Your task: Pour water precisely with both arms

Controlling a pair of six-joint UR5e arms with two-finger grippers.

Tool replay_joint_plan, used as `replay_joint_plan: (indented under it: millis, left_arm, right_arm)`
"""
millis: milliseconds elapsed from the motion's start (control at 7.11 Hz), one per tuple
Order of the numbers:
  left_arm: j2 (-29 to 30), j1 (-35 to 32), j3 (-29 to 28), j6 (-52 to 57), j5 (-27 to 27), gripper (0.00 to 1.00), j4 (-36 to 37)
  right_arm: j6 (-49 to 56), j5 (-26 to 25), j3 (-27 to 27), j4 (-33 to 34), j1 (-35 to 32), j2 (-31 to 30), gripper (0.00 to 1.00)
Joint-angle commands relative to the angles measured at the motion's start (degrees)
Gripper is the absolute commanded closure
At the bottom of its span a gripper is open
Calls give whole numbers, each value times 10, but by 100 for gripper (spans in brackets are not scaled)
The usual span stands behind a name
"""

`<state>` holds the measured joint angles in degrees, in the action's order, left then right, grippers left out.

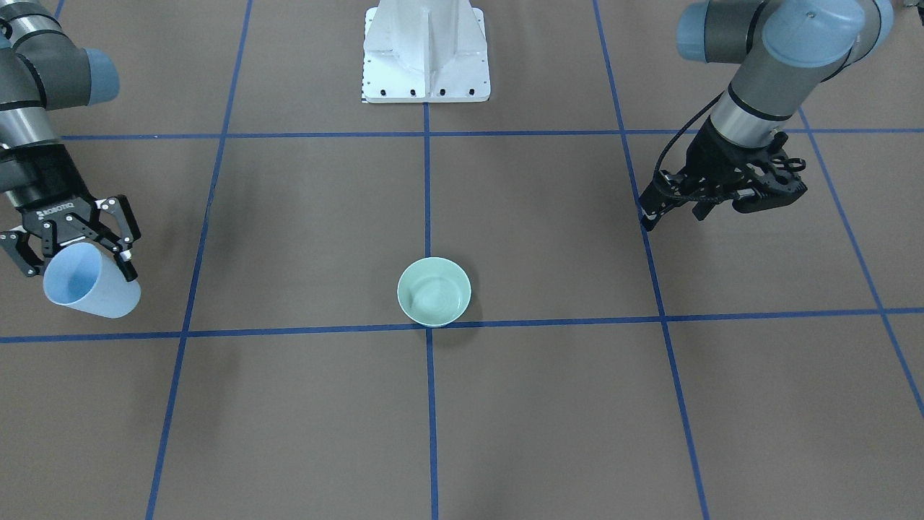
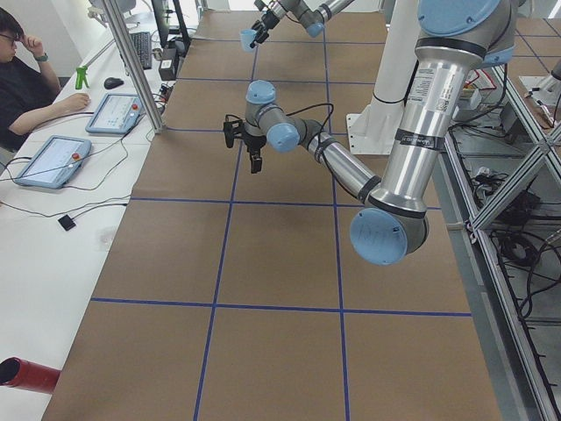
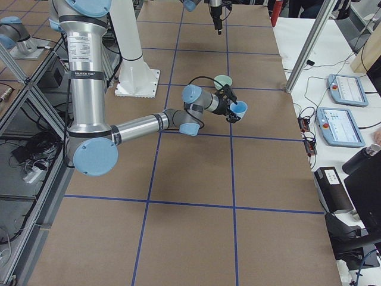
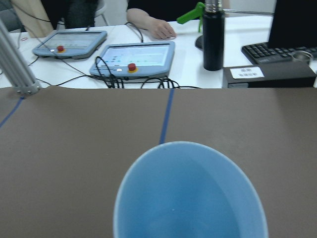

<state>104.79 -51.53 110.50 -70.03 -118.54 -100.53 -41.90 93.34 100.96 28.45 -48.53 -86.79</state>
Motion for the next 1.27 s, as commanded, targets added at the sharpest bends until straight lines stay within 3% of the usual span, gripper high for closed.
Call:
replay_joint_plan:
  millis: [0,281,563,704,1126]
  left_arm:
    - [-5,-5,0,2,0,0,-2]
    - [-5,-12,-5,3,0,0,-3]
    - [-22,-28,-11,57,-1,0,-4]
    - [-24,-35,-11,70,-1,0,-5]
    - [-49,-62,-15,151,-39,0,-5]
  right_arm:
    - [31,79,0,51,12,82,100]
    - [51,80,4,160,49,158,100]
    - [213,78,4,281,71,200,100]
    - [239,80,5,345,83,220,100]
    - [348,80,-3,592,113,334,100]
